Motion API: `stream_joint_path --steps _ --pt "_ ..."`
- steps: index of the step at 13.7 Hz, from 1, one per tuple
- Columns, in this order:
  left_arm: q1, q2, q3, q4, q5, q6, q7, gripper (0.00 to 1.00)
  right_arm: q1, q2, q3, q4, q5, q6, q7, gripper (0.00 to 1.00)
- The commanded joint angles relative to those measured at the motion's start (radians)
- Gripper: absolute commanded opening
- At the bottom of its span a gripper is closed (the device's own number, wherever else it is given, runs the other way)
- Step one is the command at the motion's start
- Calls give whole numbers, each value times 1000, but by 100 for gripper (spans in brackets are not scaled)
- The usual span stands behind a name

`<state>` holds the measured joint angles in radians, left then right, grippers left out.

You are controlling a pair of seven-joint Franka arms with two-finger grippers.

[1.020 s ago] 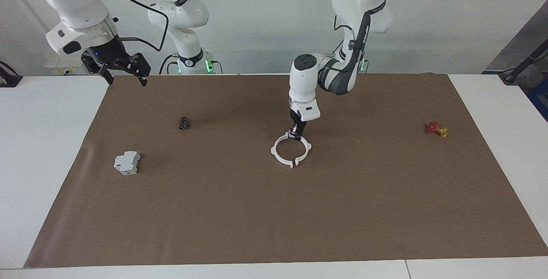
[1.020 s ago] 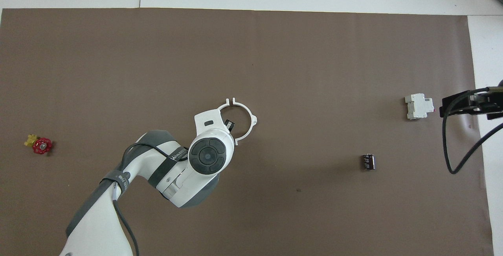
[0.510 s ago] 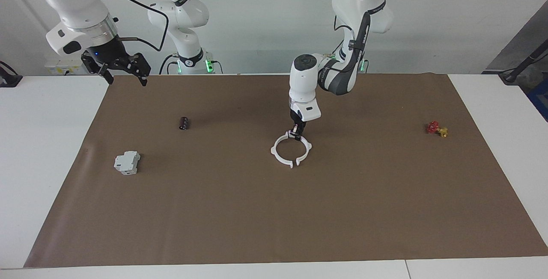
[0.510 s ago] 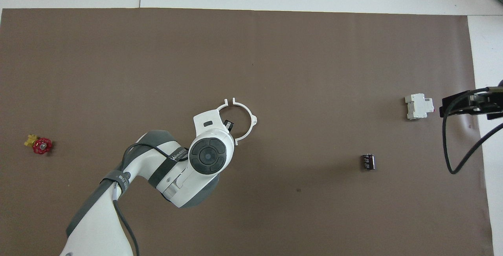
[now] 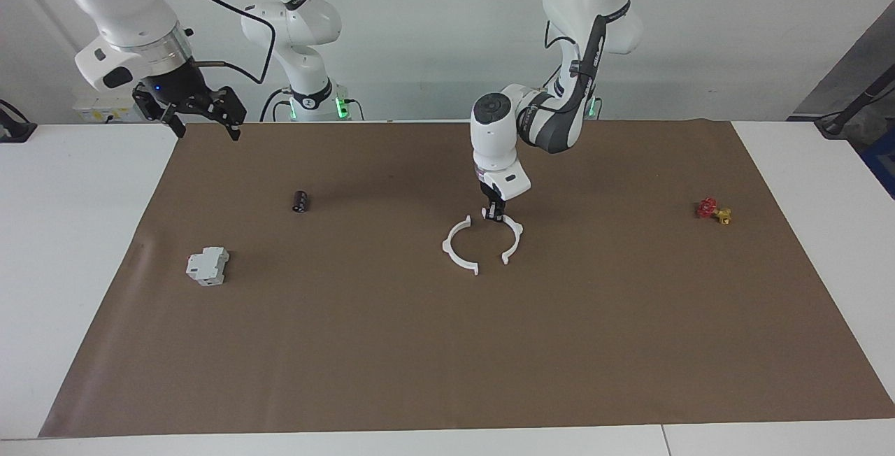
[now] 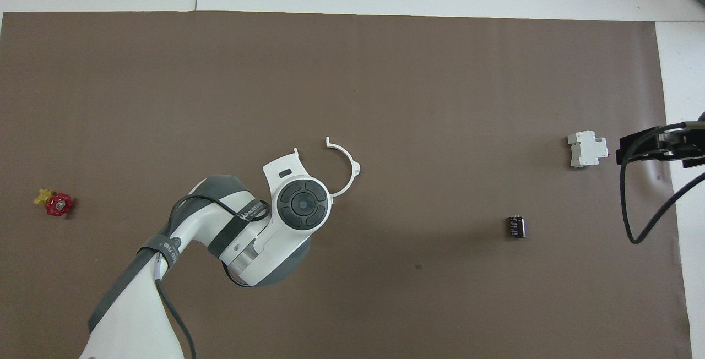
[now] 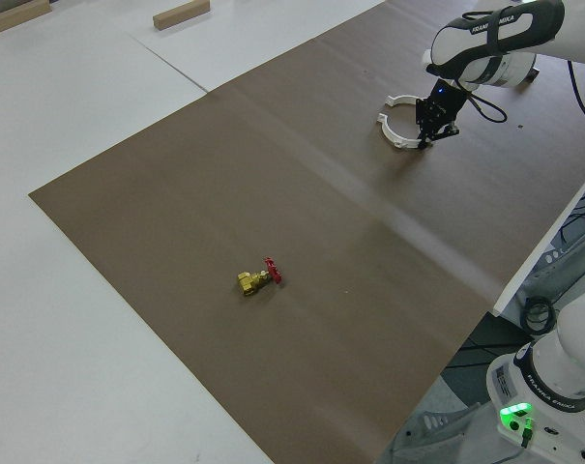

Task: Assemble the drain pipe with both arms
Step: 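Press the held half-ring onto the placed half-ring's ends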

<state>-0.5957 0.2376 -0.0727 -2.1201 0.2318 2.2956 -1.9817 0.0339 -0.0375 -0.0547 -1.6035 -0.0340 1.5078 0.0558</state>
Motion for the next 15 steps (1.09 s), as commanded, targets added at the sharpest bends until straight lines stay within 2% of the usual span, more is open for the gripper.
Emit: stream_joint_path --steps 1,4,15 --pt "-19 -9 10 5 30 -10 -28 0 -14 -1 9 -1 5 8 10 100" --pt "-30 -1 10 11 35 53 -26 0 -14 -1 9 -1 5 8 10 100" --pt "-58 77 10 86 38 71 -25 0 -14 -1 10 -1 5 8 10 100"
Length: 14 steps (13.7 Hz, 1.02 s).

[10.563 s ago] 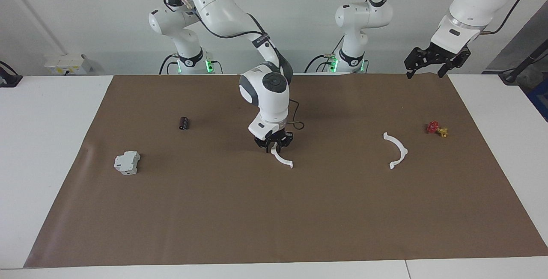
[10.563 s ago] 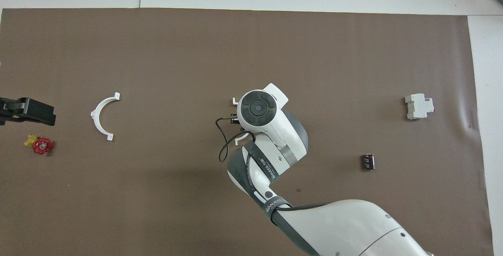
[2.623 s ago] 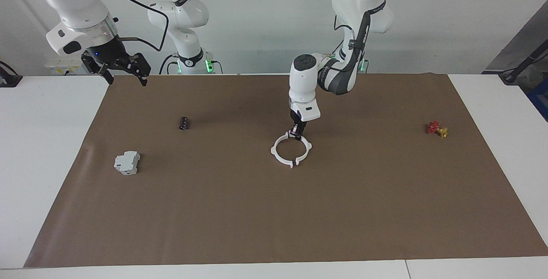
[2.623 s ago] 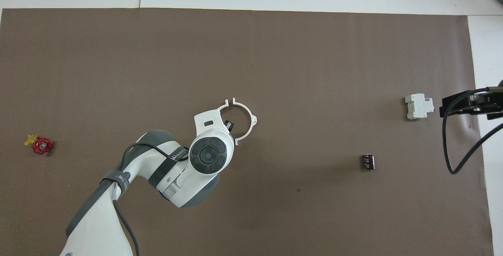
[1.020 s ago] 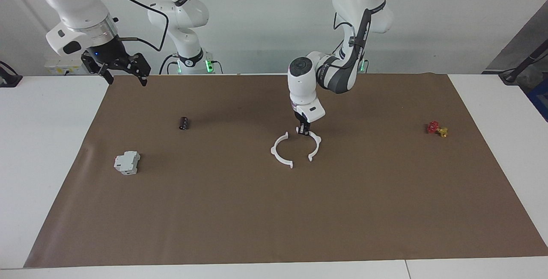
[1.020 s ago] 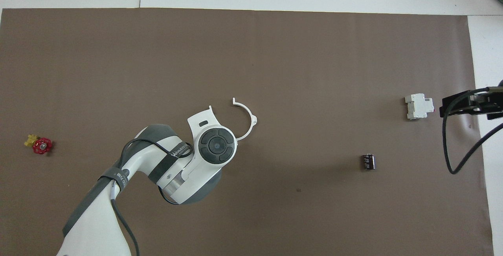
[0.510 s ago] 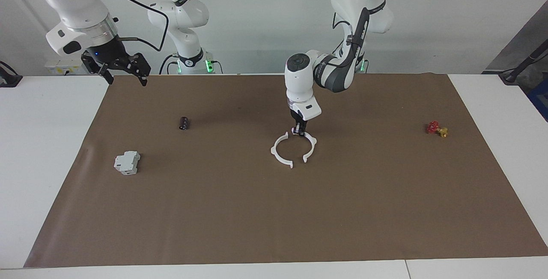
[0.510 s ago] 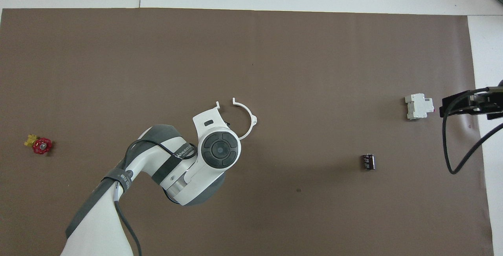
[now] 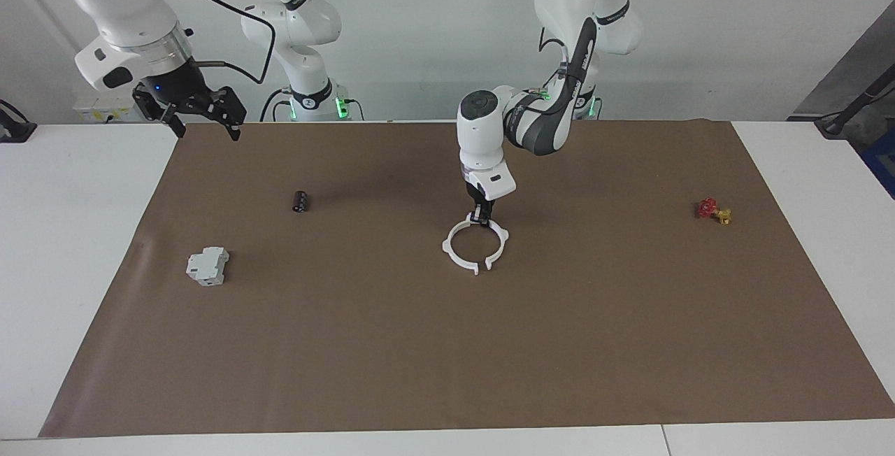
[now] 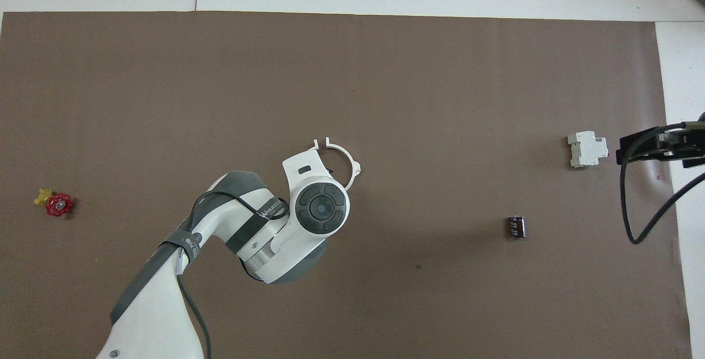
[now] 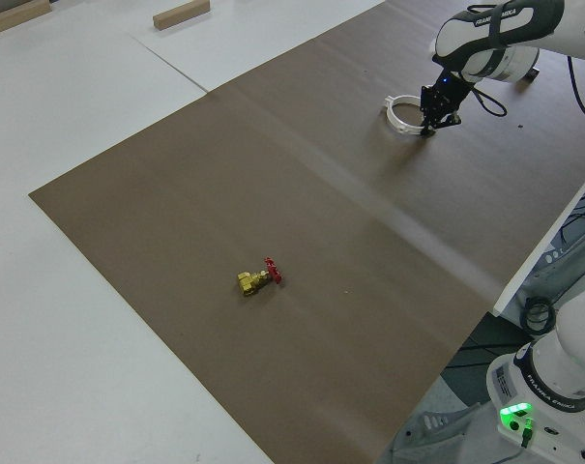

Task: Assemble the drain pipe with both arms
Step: 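Press the held half-ring onto the placed half-ring's ends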

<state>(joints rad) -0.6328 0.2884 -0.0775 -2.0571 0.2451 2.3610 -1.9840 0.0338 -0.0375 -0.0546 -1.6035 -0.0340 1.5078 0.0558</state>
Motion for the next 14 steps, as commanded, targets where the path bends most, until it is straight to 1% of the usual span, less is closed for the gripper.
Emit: stream_joint_path --steps 1,11,14 --pt "-22 26 13 23 36 6 -22 0 -14 -1 9 -1 5 8 10 100" --pt "-30 37 13 15 63 41 -12 0 -15 -1 9 -1 5 8 10 100" --pt "-28 41 13 15 91 49 -10 0 -14 -1 9 -1 5 8 10 100"
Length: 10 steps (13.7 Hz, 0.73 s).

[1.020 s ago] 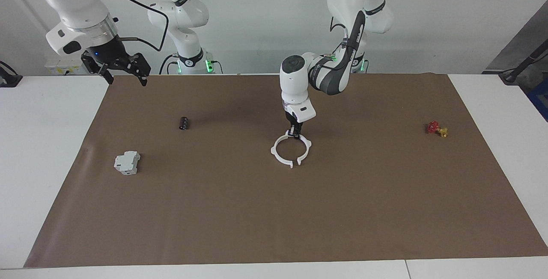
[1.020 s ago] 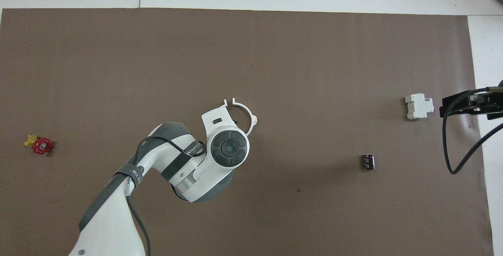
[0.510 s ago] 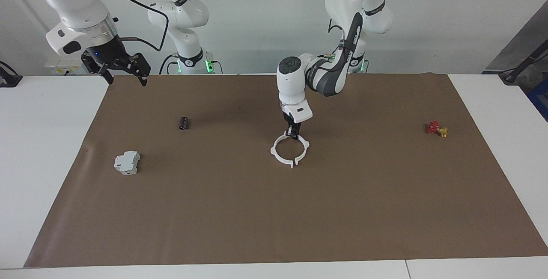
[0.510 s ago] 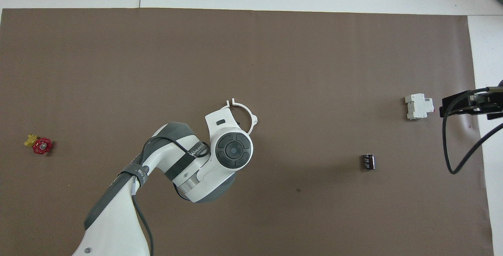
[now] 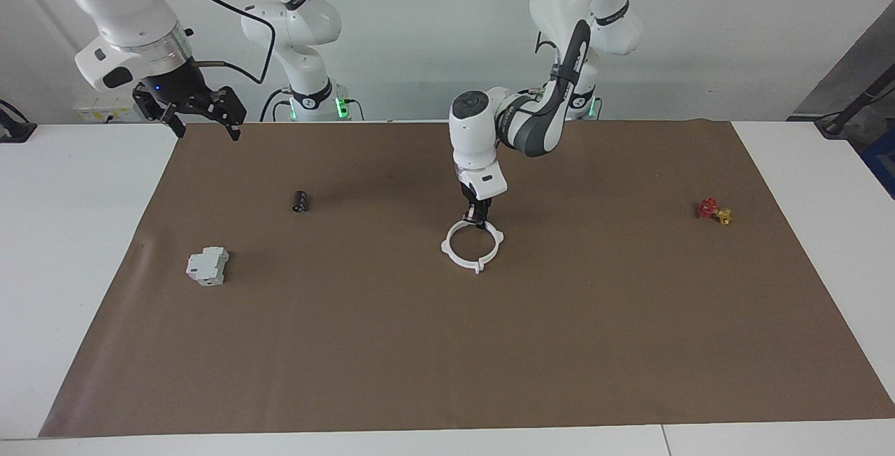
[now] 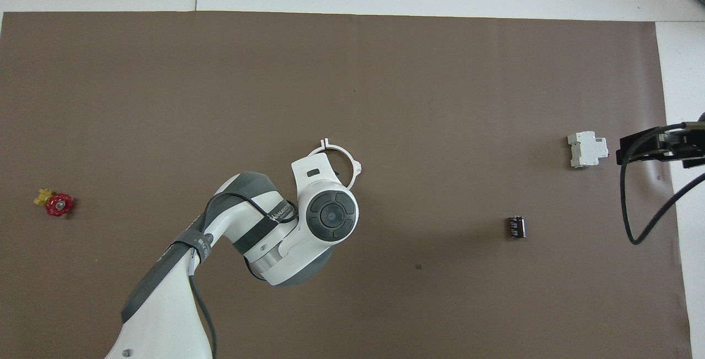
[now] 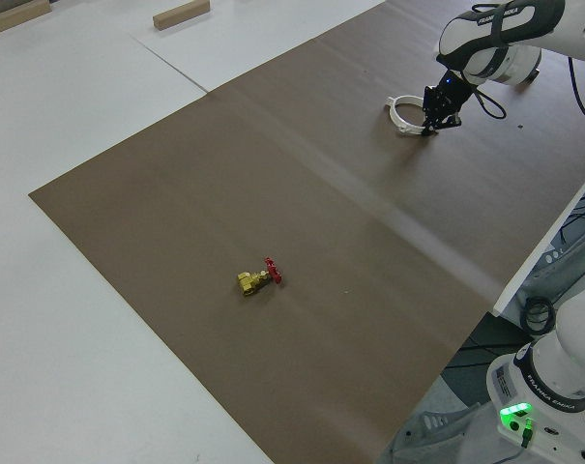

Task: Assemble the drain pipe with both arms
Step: 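Press the held half-ring onto the placed half-ring's ends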

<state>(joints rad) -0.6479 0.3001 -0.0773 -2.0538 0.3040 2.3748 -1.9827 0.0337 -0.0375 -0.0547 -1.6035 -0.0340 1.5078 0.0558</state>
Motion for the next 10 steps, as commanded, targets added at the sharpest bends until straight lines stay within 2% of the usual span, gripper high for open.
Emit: stream_joint_path --steps 1,8,10 --pt "-13 30 13 12 32 35 -12 0 -14 -1 9 -1 5 8 10 100" --pt "-10 30 11 9 40 35 7 0 -14 -1 9 -1 5 8 10 100" --pt "-7 30 11 6 40 35 25 43 -14 -1 9 -1 5 8 10 100"
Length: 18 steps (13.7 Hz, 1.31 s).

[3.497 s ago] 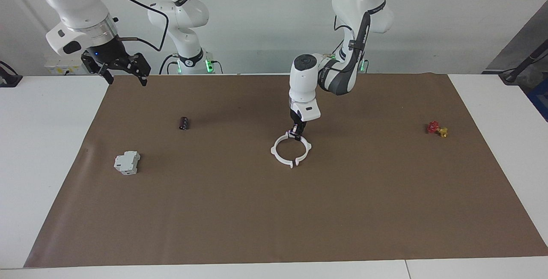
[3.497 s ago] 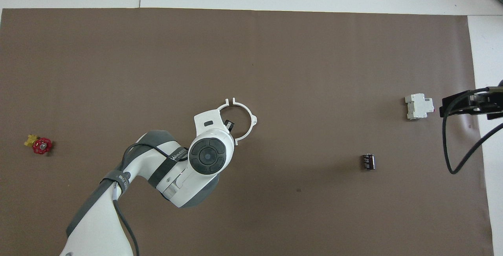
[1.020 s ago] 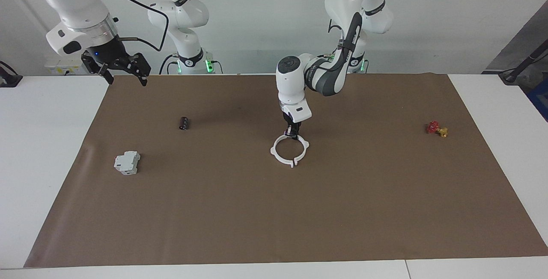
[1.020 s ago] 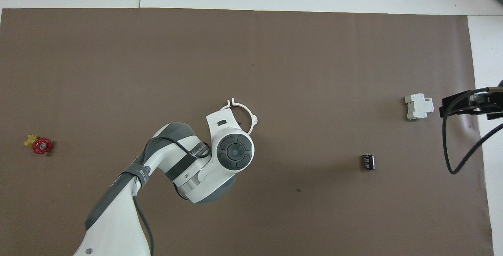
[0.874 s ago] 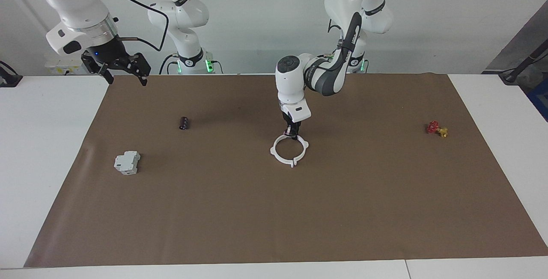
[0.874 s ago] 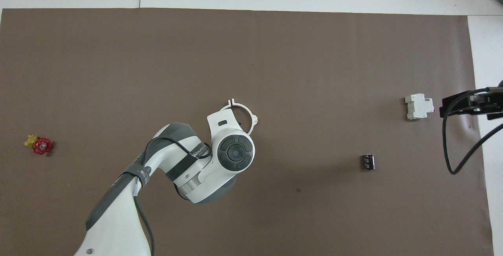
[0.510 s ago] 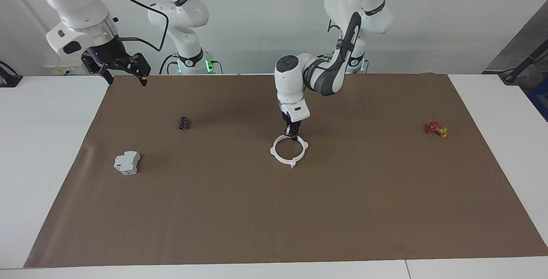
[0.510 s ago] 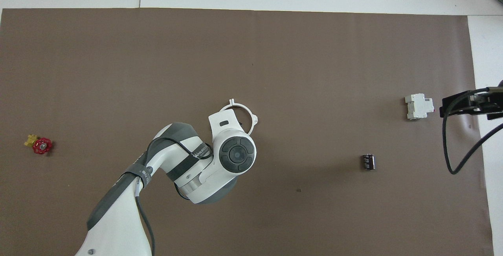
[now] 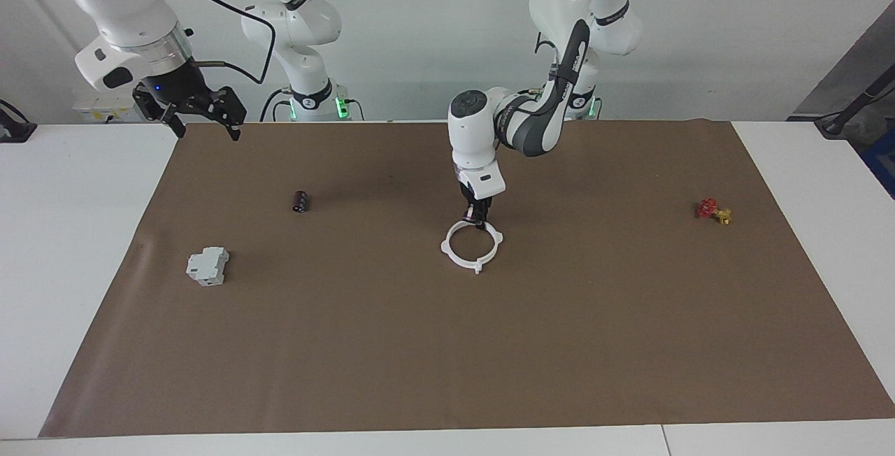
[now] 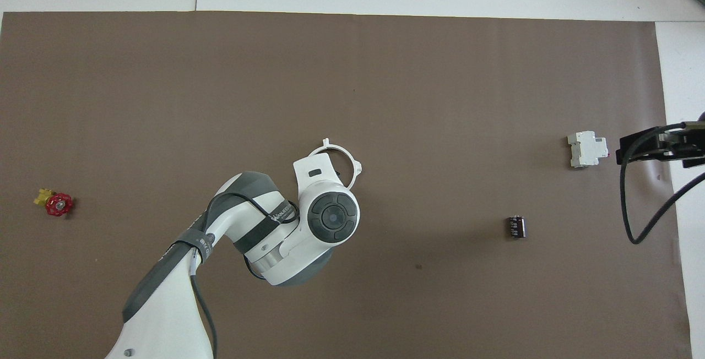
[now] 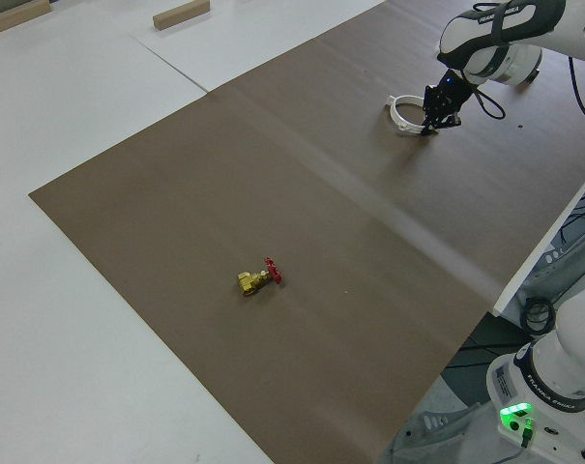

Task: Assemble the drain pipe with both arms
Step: 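Press the held half-ring onto the placed half-ring's ends, then release the joined ring and withdraw the left gripper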

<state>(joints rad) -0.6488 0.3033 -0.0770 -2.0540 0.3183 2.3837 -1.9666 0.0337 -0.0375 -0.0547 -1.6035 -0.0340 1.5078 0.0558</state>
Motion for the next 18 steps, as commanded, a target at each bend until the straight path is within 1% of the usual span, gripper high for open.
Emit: stream_joint_path --steps 1,3,4,5,7,8,10,11,13,14,16,17,18 --pt "-6 26 11 6 24 28 9 49 -14 -1 9 -1 5 8 10 100" --pt "-6 26 11 6 24 28 9 60 -15 -1 9 -1 5 8 10 100" --pt "-6 26 11 6 24 25 9 83 -14 -1 9 -1 5 8 10 100" --pt "-6 25 11 5 24 23 11 100 -14 -1 9 -1 5 8 10 100" --pt "-8 22 10 -2 24 6 61 100 -14 -1 9 -1 5 8 10 100" --pt "-11 19 11 3 24 -27 86 100 -14 -1 9 -1 5 8 10 100" --pt "-3 -10 8 29 24 -139 238 100 -14 -1 9 -1 5 8 10 100" --pt "6 -59 8 29 21 -185 308 100 -14 -1 10 -1 5 8 10 100" --pt "87 -169 3 21 -8 -239 444 100 -14 -1 9 -1 5 8 10 100" --pt "113 -211 5 34 -59 -280 534 100 -14 -1 9 -1 5 8 10 100" --pt "190 -297 11 54 -142 -397 833 100 -14 -1 9 -1 5 8 10 100" --pt "248 -338 16 76 -175 -481 1014 100 -14 -1 9 -1 5 8 10 100" --pt "315 -383 19 98 -211 -538 1184 100 -14 -1 9 -1 5 8 10 100"
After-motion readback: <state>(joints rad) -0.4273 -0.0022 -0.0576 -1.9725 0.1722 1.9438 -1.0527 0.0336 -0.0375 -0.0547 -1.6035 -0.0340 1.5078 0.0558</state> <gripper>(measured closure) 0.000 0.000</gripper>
